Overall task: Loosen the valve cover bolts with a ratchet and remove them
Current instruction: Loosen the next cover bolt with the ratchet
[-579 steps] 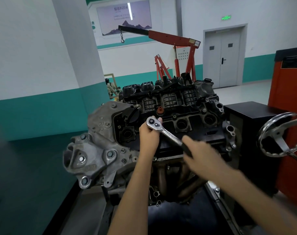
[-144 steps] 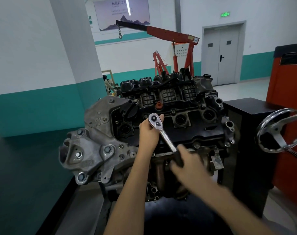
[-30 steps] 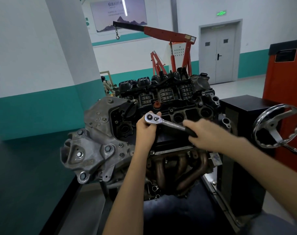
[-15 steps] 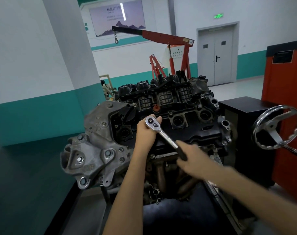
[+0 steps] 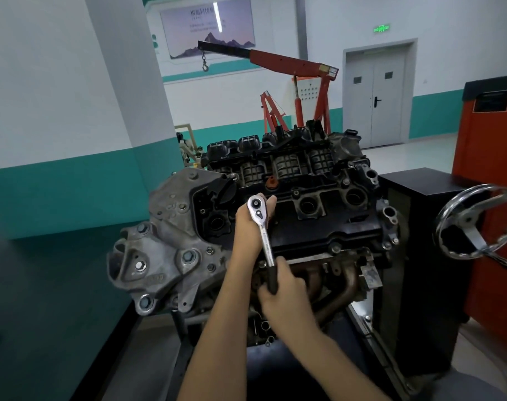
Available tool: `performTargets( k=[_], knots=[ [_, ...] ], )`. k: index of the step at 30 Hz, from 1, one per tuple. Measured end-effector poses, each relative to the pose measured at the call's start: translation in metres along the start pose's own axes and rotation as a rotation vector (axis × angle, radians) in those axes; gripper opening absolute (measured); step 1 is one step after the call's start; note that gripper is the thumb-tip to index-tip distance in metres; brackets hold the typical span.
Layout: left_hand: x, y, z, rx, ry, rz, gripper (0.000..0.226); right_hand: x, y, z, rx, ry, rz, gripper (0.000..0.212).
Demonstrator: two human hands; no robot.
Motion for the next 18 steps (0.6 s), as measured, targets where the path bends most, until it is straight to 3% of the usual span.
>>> performTargets(
  k=[3,5,9,13,15,18],
  knots=[
    [0.001,0.004,-0.002,0.007,0.026,0.004,0.050,0.001,-0.007,-0.001,0.019,-0.021,-0.036,0.021],
    [0.001,0.003,0.000,0.003,0.007,-0.046,0.052,0.009,0.017,-0.002,-0.104,0.002,-0.133,0.023],
    [0.002,-0.003,0.002,0.058,-0.016,-0.139,0.054,0.051,0.092,-0.020,-0.556,0.164,-0.344,0.024],
    [0.002,0.001,-0.001,-0.010,0.000,-0.061,0.044,0.094,0.118,-0.048,-0.990,0.337,-0.375,0.034],
    [-0.001,0.001,-0.003,-0.035,-0.013,-0.029,0.042,0.087,0.114,-0.042,-0.931,0.333,-0.315,0.028],
    [-0.004,-0.005,-0.003,-0.009,-0.050,-0.035,0.048,0.043,0.091,-0.008,-0.555,0.168,-0.189,0.020]
  ],
)
Point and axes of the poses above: each hand's wrist, its own x-axis towards the middle knuckle, its own y-axis out of the back of the hand, z = x × y, the point moved 7 cm from there along x, towards the middle knuckle, and after that the axes turned 7 degrees about x, right-handed, at the moved point
